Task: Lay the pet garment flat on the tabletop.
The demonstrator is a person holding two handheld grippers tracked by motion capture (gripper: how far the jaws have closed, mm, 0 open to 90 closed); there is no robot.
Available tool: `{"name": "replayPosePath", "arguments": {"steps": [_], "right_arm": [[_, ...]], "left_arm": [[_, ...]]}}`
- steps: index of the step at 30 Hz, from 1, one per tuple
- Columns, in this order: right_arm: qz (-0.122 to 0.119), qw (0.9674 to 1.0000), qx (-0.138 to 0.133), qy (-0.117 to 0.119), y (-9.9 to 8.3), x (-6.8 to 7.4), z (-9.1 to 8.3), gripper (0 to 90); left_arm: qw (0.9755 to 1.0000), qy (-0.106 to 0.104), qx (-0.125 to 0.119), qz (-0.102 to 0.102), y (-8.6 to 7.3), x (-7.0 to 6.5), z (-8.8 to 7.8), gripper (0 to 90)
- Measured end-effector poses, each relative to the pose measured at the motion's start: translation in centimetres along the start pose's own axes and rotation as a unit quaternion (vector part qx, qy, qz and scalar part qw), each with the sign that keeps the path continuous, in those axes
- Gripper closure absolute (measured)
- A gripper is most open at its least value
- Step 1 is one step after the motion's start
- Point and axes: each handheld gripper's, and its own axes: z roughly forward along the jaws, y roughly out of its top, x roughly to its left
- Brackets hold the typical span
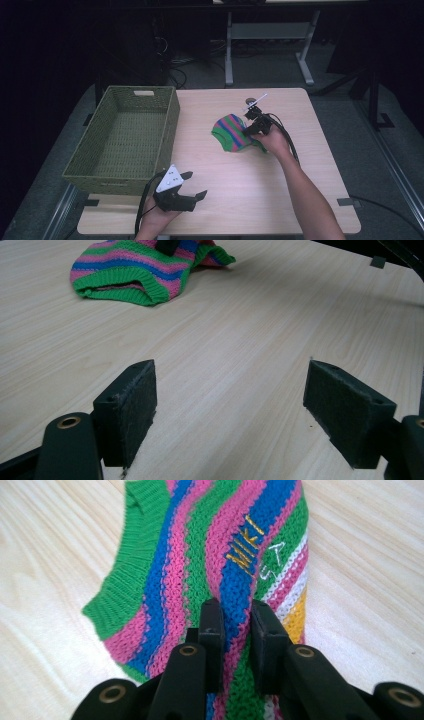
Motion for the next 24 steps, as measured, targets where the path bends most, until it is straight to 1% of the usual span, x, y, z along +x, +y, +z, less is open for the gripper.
{"name": "replayPosePath", "arguments": {"steps": [3,6,8,10,15,17,21,24], "right_arm": [[-0.001,1.0000,-0.003,0.004,-0.1,-0.2,-0.6,77.7],[0.003,0.9999,-0.012,0.007,-0.1,-0.1,-1.3,77.8],[0.001,0.9998,-0.018,0.008,0.0,0.0,-1.8,77.8],[-0.002,0.9997,-0.021,0.008,0.0,0.1,-2.2,77.8],[-0.004,0.9993,-0.033,0.019,0.1,0.2,-3.3,77.7],[-0.001,0.9991,-0.037,0.023,0.0,0.1,-3.7,77.7],[-0.008,0.9988,-0.040,0.028,-0.1,0.1,-4.4,77.7],[-0.005,0.9982,-0.049,0.033,-0.2,0.3,-5.2,77.7]], "left_arm": [[1.0000,-0.001,0.002,0.002,0.0,0.0,0.0,21.1],[1.0000,-0.003,-0.001,-0.004,0.0,-0.1,0.0,21.0],[1.0000,-0.006,-0.001,0.003,0.0,0.0,0.0,21.0],[0.9999,-0.010,-0.004,0.000,0.0,-0.1,0.0,21.0],[1.0000,-0.009,-0.002,-0.001,-0.1,-0.2,0.0,21.0],[1.0000,-0.009,-0.002,0.000,-0.1,-0.1,0.0,21.0],[1.0000,-0.009,-0.001,0.002,0.0,-0.1,0.1,20.9],[0.9999,-0.010,-0.002,0.002,0.0,-0.1,0.0,20.9]]}}
